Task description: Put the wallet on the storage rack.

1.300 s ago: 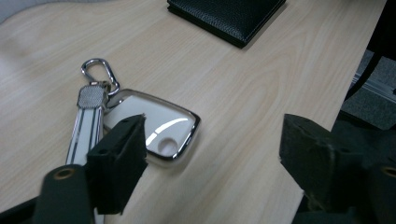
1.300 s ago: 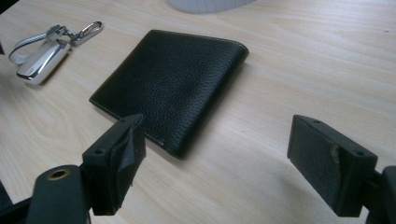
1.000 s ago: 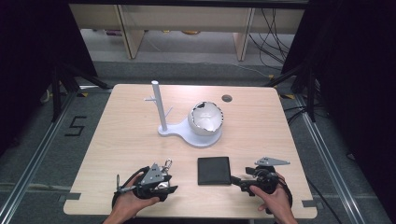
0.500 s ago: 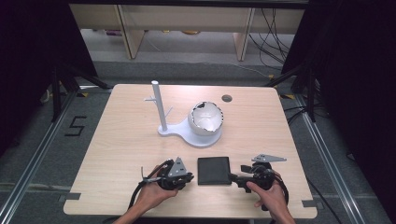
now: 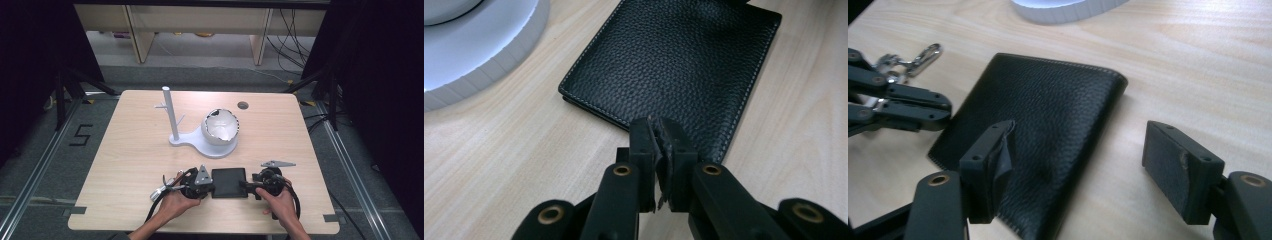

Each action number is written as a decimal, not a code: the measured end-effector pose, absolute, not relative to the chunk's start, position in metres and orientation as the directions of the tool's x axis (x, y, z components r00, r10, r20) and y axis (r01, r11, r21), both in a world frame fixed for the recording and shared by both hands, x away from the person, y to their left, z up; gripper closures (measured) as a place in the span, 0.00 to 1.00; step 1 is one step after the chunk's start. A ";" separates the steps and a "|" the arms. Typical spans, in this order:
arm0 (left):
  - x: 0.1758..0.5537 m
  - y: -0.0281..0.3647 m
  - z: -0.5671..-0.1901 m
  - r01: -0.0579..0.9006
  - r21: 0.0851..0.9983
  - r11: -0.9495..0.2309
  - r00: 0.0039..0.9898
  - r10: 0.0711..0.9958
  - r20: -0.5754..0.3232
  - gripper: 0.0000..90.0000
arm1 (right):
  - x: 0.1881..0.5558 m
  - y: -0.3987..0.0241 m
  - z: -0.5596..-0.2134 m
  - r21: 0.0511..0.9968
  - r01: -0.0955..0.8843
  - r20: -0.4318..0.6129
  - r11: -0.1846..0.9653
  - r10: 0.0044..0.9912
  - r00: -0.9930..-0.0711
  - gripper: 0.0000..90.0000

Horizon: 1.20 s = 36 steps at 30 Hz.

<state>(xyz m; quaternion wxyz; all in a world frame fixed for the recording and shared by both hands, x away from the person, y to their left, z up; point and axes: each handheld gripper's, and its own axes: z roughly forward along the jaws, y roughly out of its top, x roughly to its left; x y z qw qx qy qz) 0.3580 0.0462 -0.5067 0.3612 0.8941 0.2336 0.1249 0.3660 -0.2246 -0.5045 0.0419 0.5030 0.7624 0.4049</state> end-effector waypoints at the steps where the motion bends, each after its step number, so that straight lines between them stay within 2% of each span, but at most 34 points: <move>1: 0.358 0.046 -0.507 0.336 0.708 -0.621 0.856 0.515 0.046 0.94 | 0.368 -0.223 -0.505 0.658 0.736 0.348 0.161 0.801 -0.486 0.34; 8: 0.362 0.046 -0.508 0.345 0.702 -0.622 0.855 0.517 0.038 0.96 | 0.373 -0.216 -0.508 0.628 0.771 0.414 0.103 0.795 -0.444 0.37; 12: 0.361 0.045 -0.508 0.344 0.698 -0.628 0.857 0.513 0.039 0.97 | 0.375 -0.214 -0.510 0.633 0.766 0.428 0.108 0.776 -0.463 0.40; 16: 0.358 0.044 -0.509 0.353 0.699 -0.622 0.866 0.500 0.007 0.98 | 0.375 -0.212 -0.511 0.621 0.782 0.473 0.053 0.770 -0.428 0.40; 17: 0.358 0.043 -0.509 0.347 0.692 -0.633 0.869 0.495 0.017 0.99 | 0.375 -0.211 -0.512 0.584 0.812 0.531 -0.019 0.765 -0.364 0.44; 18: 0.358 0.043 -0.509 0.347 0.692 -0.633 0.869 0.495 0.017 0.99 | 0.375 -0.211 -0.512 0.584 0.812 0.531 -0.019 0.765 -0.364 0.44; 20: 0.359 0.044 -0.510 0.357 0.699 -0.620 0.871 0.490 -0.010 0.99 | 0.376 -0.212 -0.513 0.590 0.807 0.538 -0.030 0.760 -0.365 0.51; 30: 0.357 0.043 -0.509 0.337 0.693 -0.637 0.877 0.481 0.015 0.98 | 0.375 -0.215 -0.508 0.610 0.792 0.552 -0.028 0.732 -0.399 0.74; 32: 0.357 0.043 -0.509 0.336 0.693 -0.638 0.877 0.481 0.017 0.97 | 0.375 -0.215 -0.507 0.612 0.790 0.555 -0.039 0.732 -0.395 0.75; 36: 0.357 0.044 -0.508 0.342 0.687 -0.641 0.869 0.494 0.028 0.89 | 0.373 -0.216 -0.502 0.634 0.772 0.568 -0.052 0.708 -0.419 0.82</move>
